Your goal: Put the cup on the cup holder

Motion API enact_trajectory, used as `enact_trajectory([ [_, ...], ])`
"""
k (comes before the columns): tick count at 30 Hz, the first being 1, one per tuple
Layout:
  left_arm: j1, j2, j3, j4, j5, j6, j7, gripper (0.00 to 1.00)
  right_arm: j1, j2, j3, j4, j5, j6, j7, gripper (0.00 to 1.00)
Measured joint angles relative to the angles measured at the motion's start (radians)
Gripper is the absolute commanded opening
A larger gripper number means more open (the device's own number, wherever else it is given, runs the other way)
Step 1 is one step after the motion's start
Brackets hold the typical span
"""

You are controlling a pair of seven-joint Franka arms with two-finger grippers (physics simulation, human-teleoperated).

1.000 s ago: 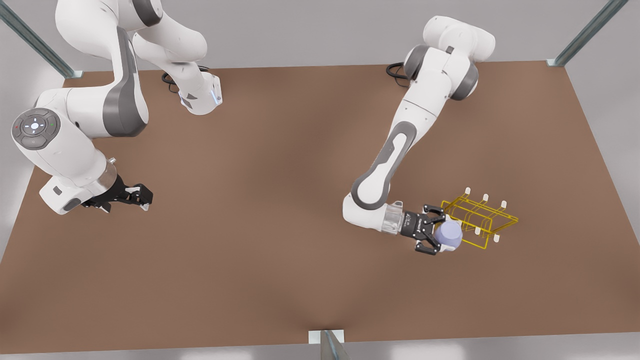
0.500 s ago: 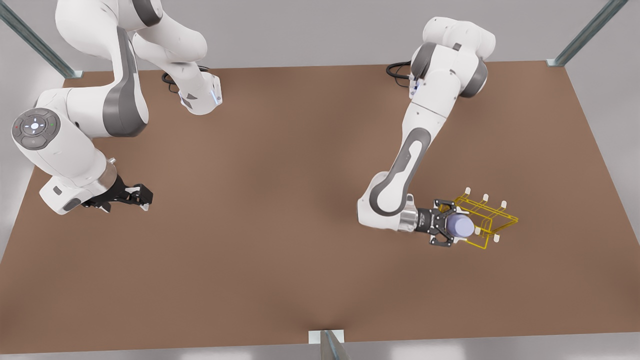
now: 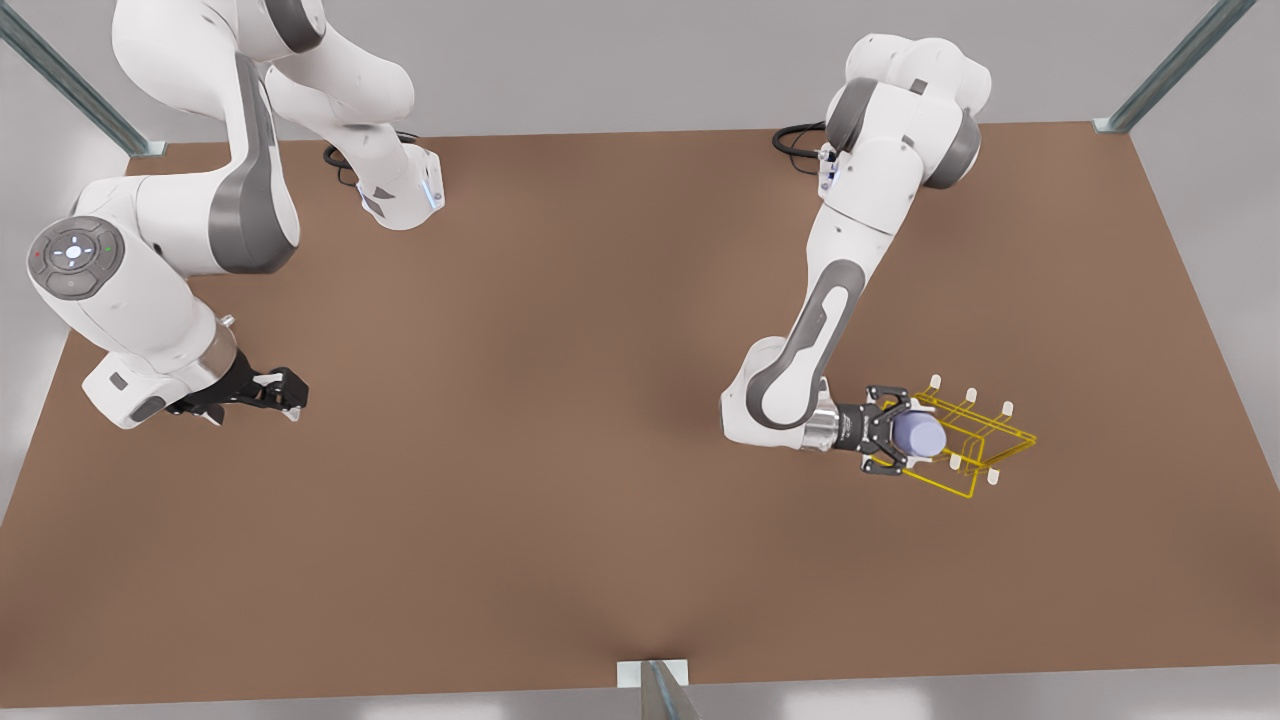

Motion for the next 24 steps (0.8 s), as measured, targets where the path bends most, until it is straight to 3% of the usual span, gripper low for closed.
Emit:
enact_trajectory([
  [24, 0.036, 0.022, 0.001, 0.021, -0.032, 0.088, -0.133, 0.79, -0.007, 0.006, -0.001, 0.004, 0.000, 0.003, 0.000, 1.00],
])
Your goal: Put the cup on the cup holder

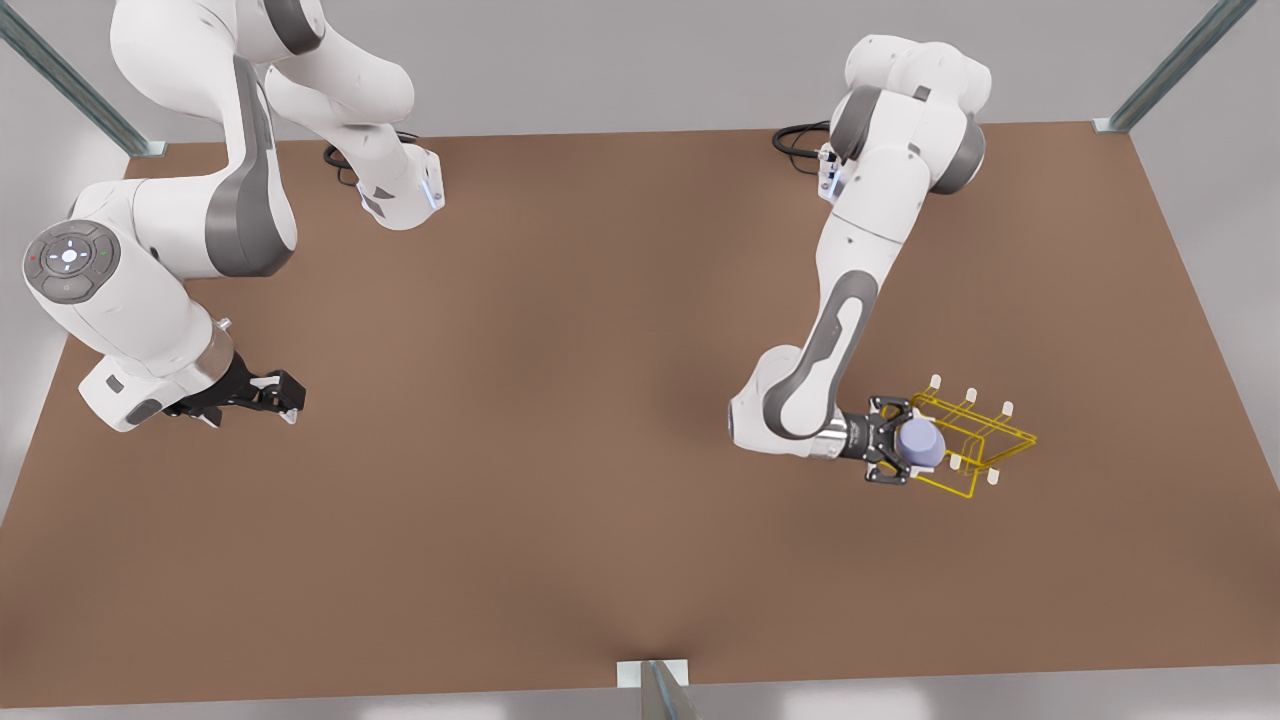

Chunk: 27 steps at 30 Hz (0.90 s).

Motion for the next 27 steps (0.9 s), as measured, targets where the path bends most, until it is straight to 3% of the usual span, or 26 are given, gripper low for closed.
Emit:
enact_trajectory([
  [1, 0.001, 0.002, 0.000, 0.000, 0.000, 0.003, -0.003, 0.96, 0.000, 0.000, 0.000, 0.000, 0.000, 0.000, 0.000, 1.00],
  [2, 0.001, 0.002, 0.000, 0.000, -0.001, 0.005, -0.005, 1.00, 0.000, 0.000, 0.000, 0.000, 0.000, 0.000, 0.000, 1.00],
  [12, -0.005, -0.001, -0.001, 0.020, -0.001, 0.007, -0.024, 1.00, 0.000, 0.000, 0.000, 0.000, 0.000, 0.000, 0.000, 1.00],
  [18, -0.058, -0.073, -0.044, 0.301, -0.033, -0.035, 0.005, 1.00, 0.000, 0.000, 0.000, 0.000, 0.000, 0.000, 0.000, 1.00],
  [21, 0.029, -0.094, -0.062, 0.522, -0.407, -0.048, -0.013, 1.00, 0.000, 0.000, 0.000, 0.000, 0.000, 0.000, 0.000, 1.00],
  [24, 0.178, -0.127, -0.063, 0.572, -0.907, 0.007, -0.166, 1.00, 0.000, 0.000, 0.000, 0.000, 0.000, 0.001, 0.000, 1.00],
  [27, 0.248, -0.372, -0.035, 0.497, -1.126, 0.036, -0.304, 1.00, 0.000, 0.000, 0.000, 0.000, 0.000, 0.001, 0.000, 1.00],
])
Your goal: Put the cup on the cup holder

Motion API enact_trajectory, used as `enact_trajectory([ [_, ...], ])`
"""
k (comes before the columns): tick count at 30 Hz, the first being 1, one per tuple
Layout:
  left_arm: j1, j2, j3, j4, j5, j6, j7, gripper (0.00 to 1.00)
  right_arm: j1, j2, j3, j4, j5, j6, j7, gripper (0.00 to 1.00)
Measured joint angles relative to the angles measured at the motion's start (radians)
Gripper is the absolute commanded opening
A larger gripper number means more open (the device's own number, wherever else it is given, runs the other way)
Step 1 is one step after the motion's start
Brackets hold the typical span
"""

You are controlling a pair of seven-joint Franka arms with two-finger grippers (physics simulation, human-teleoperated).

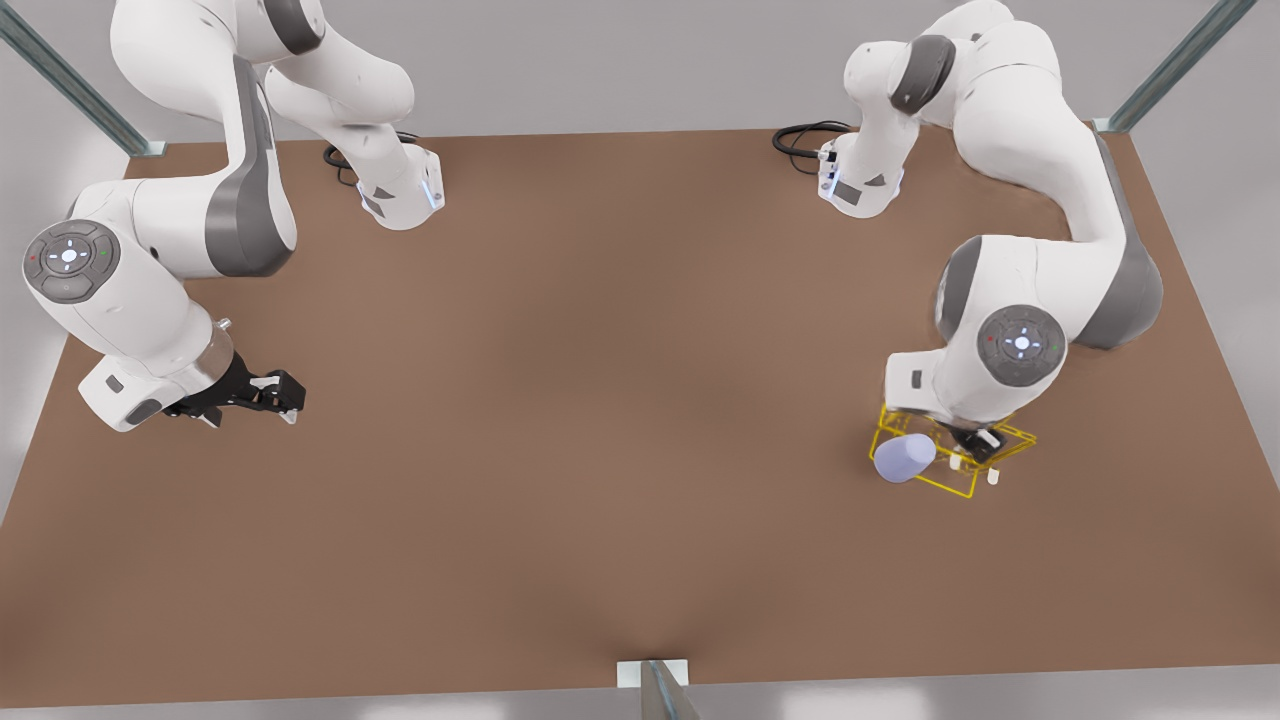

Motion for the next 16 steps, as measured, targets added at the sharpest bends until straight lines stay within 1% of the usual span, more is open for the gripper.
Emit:
enact_trajectory([
  [1, 0.002, -0.108, 0.023, -0.086, -0.041, 0.009, -0.037, 1.00, 0.000, 0.000, 0.000, 0.000, 0.000, 0.000, 0.000, 1.00],
  [3, -0.008, -0.281, 0.068, -0.249, -0.094, 0.035, -0.097, 1.00, -0.006, 0.000, -0.003, 0.001, 0.000, 0.000, 0.000, 1.00],
  [5, -0.011, -0.394, 0.086, -0.396, -0.124, 0.074, -0.149, 1.00, -0.019, 0.000, -0.006, 0.000, -0.001, 0.000, -0.001, 1.00],
  [6, -0.014, -0.427, 0.089, -0.446, -0.133, 0.093, -0.172, 1.00, -0.017, 0.000, -0.005, 0.000, -0.002, 0.000, -0.001, 1.00],
  [9, -0.023, -0.477, 0.094, -0.519, -0.151, 0.133, -0.232, 1.00, -0.011, 0.000, -0.005, 0.000, -0.005, 0.000, -0.001, 1.00],
  [16, -0.037, -0.487, 0.096, -0.533, -0.164, 0.172, -0.339, 1.00, -0.008, 0.000, -0.003, -0.001, -0.005, 0.000, -0.001, 1.00],
])
